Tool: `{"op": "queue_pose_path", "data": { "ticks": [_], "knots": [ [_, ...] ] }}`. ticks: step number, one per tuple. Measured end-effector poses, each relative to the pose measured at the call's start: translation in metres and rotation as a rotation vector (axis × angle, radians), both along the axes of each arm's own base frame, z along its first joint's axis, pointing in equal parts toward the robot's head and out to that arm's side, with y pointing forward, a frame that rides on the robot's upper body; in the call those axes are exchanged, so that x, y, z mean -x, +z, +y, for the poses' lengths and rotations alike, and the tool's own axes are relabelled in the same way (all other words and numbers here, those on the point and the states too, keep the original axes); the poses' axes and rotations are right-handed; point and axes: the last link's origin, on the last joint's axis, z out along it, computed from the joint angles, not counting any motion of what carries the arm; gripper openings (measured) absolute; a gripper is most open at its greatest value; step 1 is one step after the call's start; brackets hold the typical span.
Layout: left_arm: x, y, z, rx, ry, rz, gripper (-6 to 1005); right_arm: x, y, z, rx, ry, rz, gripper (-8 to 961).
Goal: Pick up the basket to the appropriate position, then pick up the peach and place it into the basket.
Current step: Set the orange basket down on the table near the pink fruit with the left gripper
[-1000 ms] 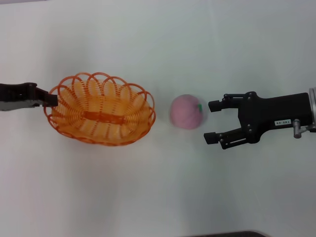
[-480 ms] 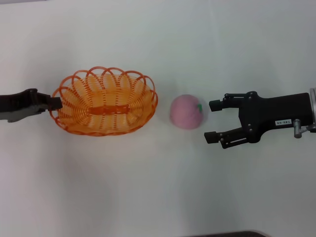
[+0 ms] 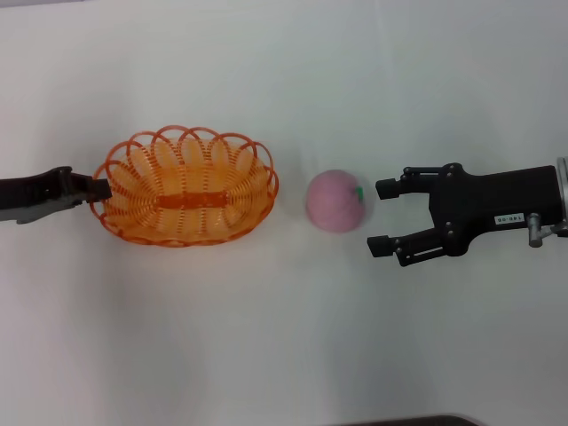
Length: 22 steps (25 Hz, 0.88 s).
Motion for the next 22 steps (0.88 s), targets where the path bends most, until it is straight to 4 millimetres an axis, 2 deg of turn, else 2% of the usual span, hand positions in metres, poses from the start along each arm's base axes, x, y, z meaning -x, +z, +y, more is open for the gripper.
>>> {"op": "queue_pose_path", "data": {
  "ticks": [22],
  "knots": [
    [0.0035, -0.0069, 0.0004, -0.002, 0.008, 0.035, 39, -0.003, 0.0005, -0.0015, -0.003, -0.009, -0.005, 954]
  ]
}}
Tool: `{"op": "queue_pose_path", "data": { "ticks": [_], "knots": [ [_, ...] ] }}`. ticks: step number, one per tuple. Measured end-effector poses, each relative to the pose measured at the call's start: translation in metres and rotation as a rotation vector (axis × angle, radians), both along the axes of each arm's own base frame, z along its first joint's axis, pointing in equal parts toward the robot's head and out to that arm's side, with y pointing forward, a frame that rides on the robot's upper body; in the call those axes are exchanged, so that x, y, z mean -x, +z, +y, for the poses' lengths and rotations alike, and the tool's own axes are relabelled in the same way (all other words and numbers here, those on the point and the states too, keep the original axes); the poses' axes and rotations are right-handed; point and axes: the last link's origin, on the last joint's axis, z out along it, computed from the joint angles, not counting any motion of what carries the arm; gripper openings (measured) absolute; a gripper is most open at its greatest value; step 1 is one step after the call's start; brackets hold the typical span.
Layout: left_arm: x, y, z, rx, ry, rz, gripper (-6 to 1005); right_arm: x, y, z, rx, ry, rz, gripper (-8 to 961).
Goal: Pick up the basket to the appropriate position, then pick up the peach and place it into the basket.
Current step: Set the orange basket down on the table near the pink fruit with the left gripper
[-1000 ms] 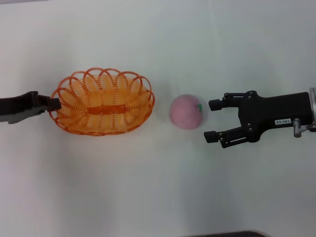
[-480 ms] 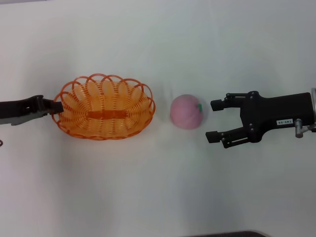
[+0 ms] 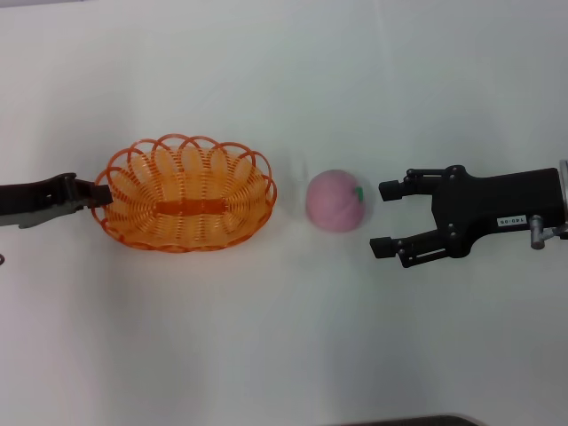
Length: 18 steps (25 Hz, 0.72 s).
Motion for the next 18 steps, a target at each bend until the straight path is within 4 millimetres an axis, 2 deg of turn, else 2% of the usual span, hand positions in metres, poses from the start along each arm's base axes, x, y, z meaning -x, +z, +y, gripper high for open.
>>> {"op": "queue_pose_path", "data": {
  "ticks": [8, 18],
  "knots": [
    [0.0021, -0.0018, -0.0034, 0.006, 0.011, -0.013, 40, 0.0, 0.0001, 0.0001, -0.001, -0.001, 0.001, 954],
    [0.0036, -0.0018, -0.007, 0.0, 0.023, -0.038, 95, 0.0003, -0.0006, -0.0003, 0.004, 0.002, -0.001, 954]
  ]
}}
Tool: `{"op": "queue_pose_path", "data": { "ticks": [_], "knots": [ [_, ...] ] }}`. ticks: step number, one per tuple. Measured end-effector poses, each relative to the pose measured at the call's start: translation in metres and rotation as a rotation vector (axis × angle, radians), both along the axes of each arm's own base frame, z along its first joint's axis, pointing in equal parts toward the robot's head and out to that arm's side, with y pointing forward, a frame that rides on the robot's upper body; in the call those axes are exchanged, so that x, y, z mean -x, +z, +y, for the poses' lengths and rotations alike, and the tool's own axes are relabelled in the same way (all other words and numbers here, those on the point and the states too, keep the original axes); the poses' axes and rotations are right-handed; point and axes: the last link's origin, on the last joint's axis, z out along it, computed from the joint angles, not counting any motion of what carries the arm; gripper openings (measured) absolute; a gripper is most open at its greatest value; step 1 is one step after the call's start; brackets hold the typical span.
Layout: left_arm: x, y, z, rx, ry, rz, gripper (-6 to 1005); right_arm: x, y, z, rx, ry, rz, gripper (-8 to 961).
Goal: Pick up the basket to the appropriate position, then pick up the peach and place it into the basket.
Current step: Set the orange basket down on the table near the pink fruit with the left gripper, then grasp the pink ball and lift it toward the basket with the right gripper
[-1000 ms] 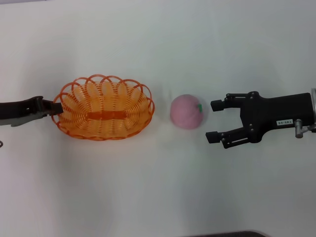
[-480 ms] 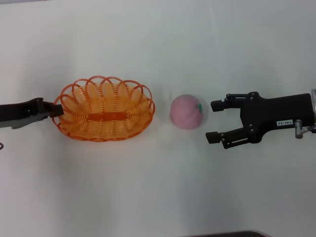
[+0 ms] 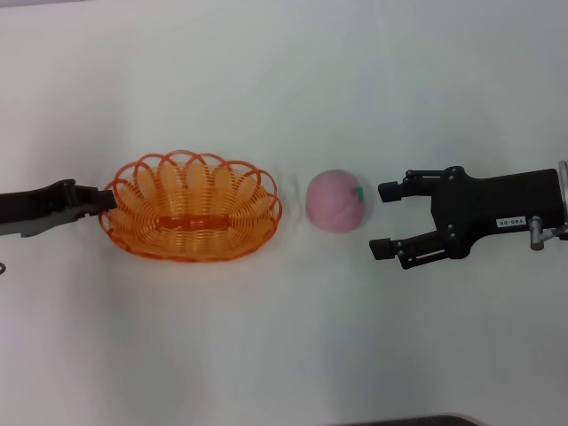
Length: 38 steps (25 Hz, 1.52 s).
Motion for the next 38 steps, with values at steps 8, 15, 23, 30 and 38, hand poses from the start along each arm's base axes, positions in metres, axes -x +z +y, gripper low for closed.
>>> {"op": "queue_pose_path", "data": {
  "ticks": [8, 15, 23, 30, 38],
  "knots": [
    [0.001, 0.004, -0.002, -0.001, 0.0, -0.012, 259, 0.0, 0.0, 0.0, 0.001, 0.001, 0.0, 954],
    [0.01, 0.022, -0.008, -0.041, -0.047, -0.008, 405, 0.0, 0.001, 0.0, -0.002, -0.002, 0.004, 954],
    [0.024, 0.04, -0.018, -0.139, -0.149, 0.007, 615, 0.0, 0.002, 0.001, -0.013, -0.007, 0.011, 954],
    [0.019, 0.033, -0.028, -0.255, -0.415, -0.023, 631, 0.001, 0.006, 0.004, -0.042, -0.019, 0.034, 954],
    [0.002, 0.016, -0.06, -0.3, -0.9, -0.009, 650, 0.0, 0.008, 0.006, -0.064, -0.031, 0.044, 955]
  ]
}}
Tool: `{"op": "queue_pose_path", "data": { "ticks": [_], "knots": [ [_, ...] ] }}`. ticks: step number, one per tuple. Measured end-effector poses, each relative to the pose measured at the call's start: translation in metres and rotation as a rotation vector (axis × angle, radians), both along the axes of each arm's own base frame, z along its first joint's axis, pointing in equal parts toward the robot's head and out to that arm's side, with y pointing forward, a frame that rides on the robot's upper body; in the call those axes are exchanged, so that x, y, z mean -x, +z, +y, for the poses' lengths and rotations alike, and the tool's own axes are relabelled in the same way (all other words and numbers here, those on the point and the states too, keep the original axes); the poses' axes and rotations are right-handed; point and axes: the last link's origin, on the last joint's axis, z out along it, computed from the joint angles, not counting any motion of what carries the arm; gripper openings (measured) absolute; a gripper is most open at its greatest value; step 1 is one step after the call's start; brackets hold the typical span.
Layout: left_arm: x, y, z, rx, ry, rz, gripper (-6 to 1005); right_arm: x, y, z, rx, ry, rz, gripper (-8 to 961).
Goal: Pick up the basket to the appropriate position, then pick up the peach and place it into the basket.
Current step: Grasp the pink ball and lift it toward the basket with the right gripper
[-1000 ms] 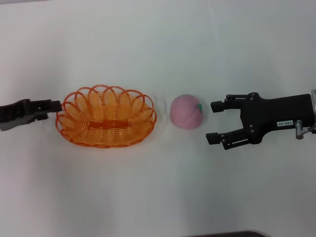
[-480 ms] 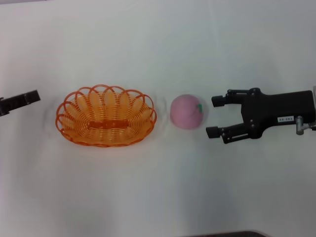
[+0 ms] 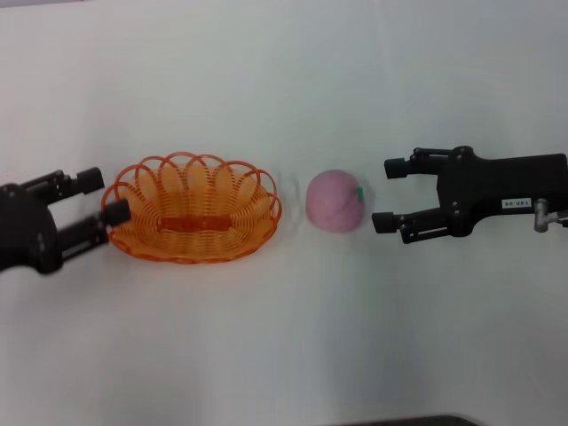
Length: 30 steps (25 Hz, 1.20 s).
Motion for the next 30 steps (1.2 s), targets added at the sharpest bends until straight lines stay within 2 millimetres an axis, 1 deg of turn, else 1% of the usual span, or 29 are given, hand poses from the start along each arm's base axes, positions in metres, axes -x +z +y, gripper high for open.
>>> {"op": "queue_pose_path", "data": {
  "ticks": [4, 8, 10, 13, 17, 20, 23, 27, 30],
  "knots": [
    [0.005, -0.004, -0.016, -0.049, -0.097, 0.037, 660, -0.001, 0.003, 0.001, -0.018, -0.008, 0.011, 955],
    [0.013, -0.012, -0.03, -0.058, -0.123, 0.065, 669, -0.002, 0.004, 0.0, -0.022, -0.016, 0.015, 955],
    [0.018, -0.02, -0.039, -0.045, -0.141, 0.084, 674, -0.003, 0.004, -0.001, -0.025, -0.017, 0.013, 955],
    [0.022, -0.031, -0.045, -0.024, -0.146, 0.099, 681, -0.004, 0.003, -0.001, -0.031, -0.007, 0.009, 955],
    [0.028, -0.039, -0.048, -0.012, -0.135, 0.124, 690, -0.007, 0.001, -0.005, -0.031, 0.021, -0.006, 954],
    [0.032, -0.044, -0.048, -0.016, -0.122, 0.143, 732, -0.012, -0.003, -0.012, -0.041, 0.049, -0.012, 954],
    [0.033, -0.045, -0.049, -0.023, -0.117, 0.148, 774, -0.018, -0.006, -0.019, -0.046, 0.048, -0.007, 954],
    [0.034, -0.044, -0.05, -0.029, -0.117, 0.147, 795, -0.026, -0.006, -0.028, -0.052, 0.017, -0.007, 954],
    [0.034, -0.043, -0.05, -0.029, -0.117, 0.149, 810, -0.028, -0.006, -0.031, -0.052, 0.009, -0.007, 954]
  ]
}}
